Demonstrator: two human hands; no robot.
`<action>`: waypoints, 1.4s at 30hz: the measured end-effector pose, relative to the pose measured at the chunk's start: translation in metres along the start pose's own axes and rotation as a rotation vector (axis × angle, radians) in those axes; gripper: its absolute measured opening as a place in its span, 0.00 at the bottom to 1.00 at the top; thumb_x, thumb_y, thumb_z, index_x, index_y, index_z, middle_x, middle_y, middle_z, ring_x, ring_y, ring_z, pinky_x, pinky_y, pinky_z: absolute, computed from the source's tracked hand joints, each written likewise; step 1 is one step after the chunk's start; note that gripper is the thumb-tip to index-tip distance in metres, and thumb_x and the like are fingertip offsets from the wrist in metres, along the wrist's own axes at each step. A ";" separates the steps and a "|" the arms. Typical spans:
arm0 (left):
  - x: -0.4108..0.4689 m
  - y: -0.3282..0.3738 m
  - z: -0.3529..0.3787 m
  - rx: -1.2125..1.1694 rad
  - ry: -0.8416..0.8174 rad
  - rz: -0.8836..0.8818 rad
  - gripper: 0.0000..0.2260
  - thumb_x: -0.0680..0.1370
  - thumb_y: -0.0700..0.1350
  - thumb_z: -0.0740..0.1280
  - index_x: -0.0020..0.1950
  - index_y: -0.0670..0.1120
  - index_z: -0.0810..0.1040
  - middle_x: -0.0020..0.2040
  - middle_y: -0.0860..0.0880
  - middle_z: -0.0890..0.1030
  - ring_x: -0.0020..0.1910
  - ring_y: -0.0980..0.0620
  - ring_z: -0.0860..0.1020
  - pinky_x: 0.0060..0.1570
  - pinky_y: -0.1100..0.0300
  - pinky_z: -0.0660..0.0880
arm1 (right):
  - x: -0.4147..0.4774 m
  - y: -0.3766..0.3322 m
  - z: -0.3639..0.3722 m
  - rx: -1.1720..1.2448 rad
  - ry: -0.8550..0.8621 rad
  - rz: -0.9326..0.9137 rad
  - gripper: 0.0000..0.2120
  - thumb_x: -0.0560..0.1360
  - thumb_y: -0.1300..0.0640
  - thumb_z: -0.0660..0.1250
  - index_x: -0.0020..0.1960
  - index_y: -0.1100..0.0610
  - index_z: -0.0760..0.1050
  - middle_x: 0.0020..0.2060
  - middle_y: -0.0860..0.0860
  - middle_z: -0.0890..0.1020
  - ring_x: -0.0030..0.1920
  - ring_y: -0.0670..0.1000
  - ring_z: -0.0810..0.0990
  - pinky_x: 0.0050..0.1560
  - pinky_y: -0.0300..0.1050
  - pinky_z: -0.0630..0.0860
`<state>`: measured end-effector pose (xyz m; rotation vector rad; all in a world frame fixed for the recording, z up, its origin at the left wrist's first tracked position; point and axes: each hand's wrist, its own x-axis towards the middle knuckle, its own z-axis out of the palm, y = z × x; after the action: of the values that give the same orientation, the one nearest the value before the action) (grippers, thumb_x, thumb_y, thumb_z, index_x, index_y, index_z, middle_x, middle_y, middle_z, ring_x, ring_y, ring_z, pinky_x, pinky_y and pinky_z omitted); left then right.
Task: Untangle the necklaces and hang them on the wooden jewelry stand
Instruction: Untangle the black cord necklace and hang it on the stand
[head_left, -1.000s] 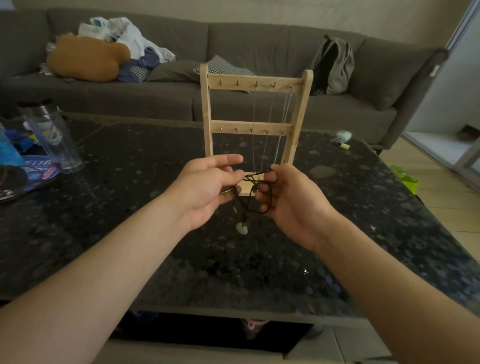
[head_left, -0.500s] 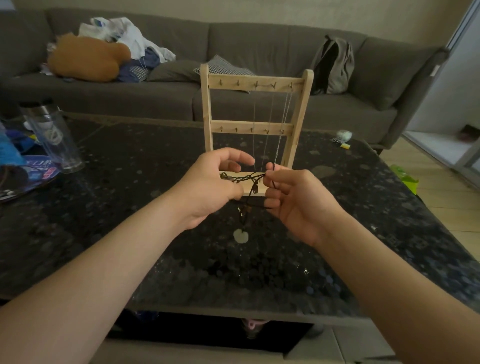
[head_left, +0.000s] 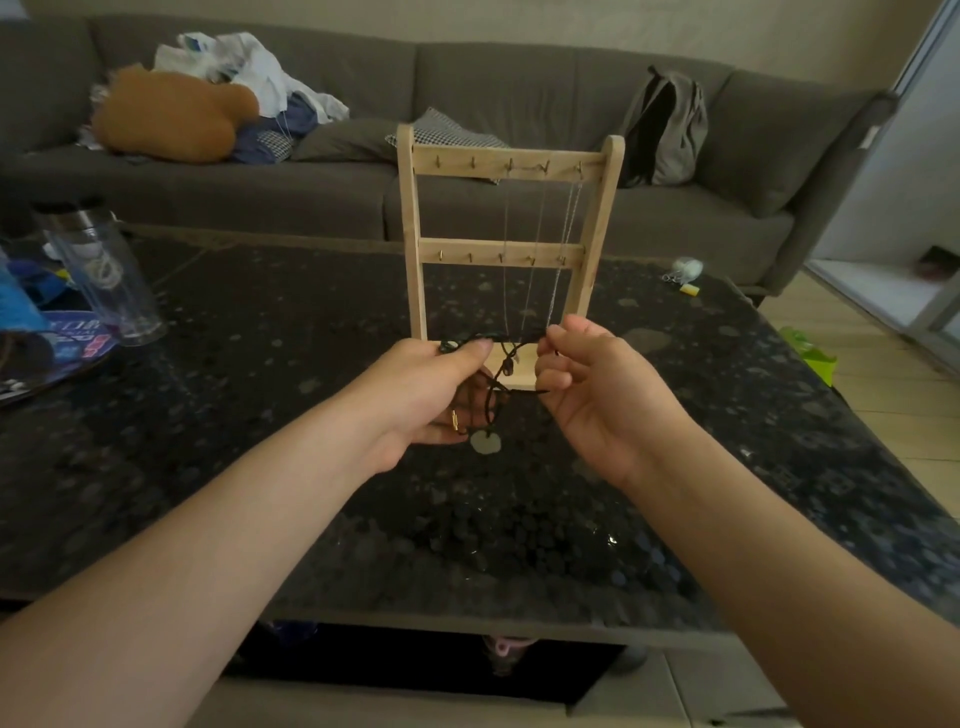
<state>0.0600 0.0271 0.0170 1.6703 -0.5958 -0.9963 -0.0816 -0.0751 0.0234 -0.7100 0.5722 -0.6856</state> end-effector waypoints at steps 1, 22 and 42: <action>0.000 0.000 0.001 -0.024 0.003 -0.013 0.15 0.86 0.55 0.68 0.60 0.45 0.86 0.44 0.46 0.89 0.46 0.46 0.89 0.52 0.47 0.86 | -0.001 0.000 0.001 -0.020 -0.001 -0.006 0.14 0.83 0.70 0.62 0.67 0.59 0.73 0.46 0.56 0.75 0.34 0.46 0.72 0.29 0.36 0.73; -0.001 0.004 0.002 -0.168 0.017 -0.046 0.10 0.84 0.48 0.72 0.52 0.43 0.87 0.47 0.44 0.89 0.49 0.45 0.88 0.54 0.46 0.87 | 0.002 0.006 -0.007 -1.064 0.101 -0.290 0.15 0.80 0.60 0.72 0.64 0.50 0.75 0.43 0.53 0.87 0.36 0.47 0.86 0.39 0.41 0.79; -0.005 -0.001 0.001 -0.114 -0.118 -0.053 0.09 0.84 0.35 0.69 0.62 0.34 0.81 0.60 0.32 0.85 0.45 0.45 0.90 0.46 0.49 0.88 | -0.001 0.007 0.002 -0.298 0.178 -0.029 0.16 0.88 0.54 0.62 0.48 0.61 0.80 0.32 0.54 0.78 0.32 0.52 0.83 0.39 0.45 0.83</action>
<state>0.0563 0.0309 0.0178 1.5419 -0.5636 -1.1521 -0.0781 -0.0697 0.0198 -0.9416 0.8409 -0.7017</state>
